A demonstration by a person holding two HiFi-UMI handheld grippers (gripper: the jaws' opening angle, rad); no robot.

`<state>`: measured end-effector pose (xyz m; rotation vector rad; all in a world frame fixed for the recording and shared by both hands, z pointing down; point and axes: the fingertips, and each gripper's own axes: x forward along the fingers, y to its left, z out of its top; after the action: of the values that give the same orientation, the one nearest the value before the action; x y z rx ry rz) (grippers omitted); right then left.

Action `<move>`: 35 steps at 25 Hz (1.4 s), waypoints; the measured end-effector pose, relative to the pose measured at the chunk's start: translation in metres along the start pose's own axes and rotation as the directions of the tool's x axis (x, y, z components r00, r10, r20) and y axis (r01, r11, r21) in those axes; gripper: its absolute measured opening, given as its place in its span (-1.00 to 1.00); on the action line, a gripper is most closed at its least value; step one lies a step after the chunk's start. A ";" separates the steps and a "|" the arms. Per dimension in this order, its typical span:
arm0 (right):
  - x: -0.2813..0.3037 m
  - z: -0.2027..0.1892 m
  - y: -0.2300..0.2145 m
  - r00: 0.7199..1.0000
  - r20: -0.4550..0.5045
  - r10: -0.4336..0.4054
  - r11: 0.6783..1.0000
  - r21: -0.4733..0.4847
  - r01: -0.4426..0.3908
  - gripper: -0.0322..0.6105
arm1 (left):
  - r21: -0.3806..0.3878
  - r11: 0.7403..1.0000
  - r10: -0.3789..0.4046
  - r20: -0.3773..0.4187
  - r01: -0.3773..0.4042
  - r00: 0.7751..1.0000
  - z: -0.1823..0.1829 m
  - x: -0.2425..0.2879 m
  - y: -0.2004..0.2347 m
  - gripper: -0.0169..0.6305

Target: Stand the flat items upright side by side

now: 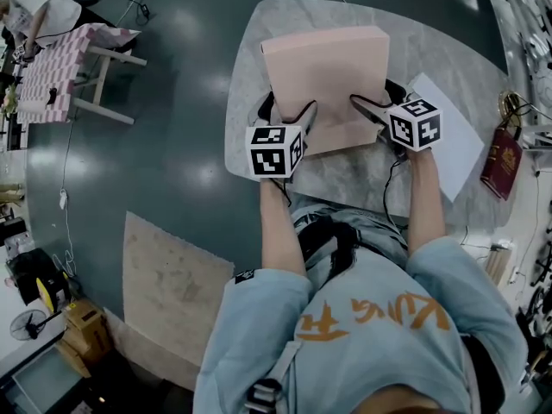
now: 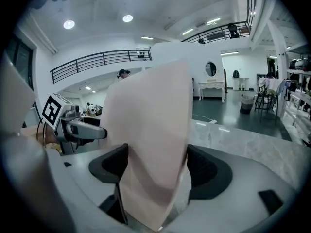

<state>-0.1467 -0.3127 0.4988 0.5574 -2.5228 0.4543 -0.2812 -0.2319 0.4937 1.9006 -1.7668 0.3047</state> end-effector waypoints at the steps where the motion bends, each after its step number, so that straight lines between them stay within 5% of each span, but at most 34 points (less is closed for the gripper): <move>1: -0.001 0.002 0.002 1.000 0.006 -0.003 1.000 -0.014 0.003 0.29 | 0.008 1.000 0.008 0.006 -0.008 1.000 0.001 -0.003 0.000 0.31; 15: -0.021 -0.001 0.023 0.994 0.100 -0.049 0.977 -0.204 0.069 0.27 | 0.080 0.992 0.092 0.056 -0.096 0.994 -0.009 -0.035 -0.012 0.29; 27: -0.043 -0.022 0.038 0.992 0.104 -0.078 0.974 -0.205 0.098 0.29 | 0.092 0.990 0.102 0.101 -0.111 0.990 -0.026 -0.060 -0.031 0.29; 35: -0.059 -0.023 0.043 0.984 0.150 -0.101 0.984 -0.133 0.121 0.28 | 0.022 0.995 0.094 0.133 -0.098 0.987 -0.031 -0.072 -0.035 0.29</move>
<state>-0.1114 -0.2486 0.4769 0.6936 -2.6171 0.1985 -0.2502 -0.1534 0.4758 1.8974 -1.9544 0.2451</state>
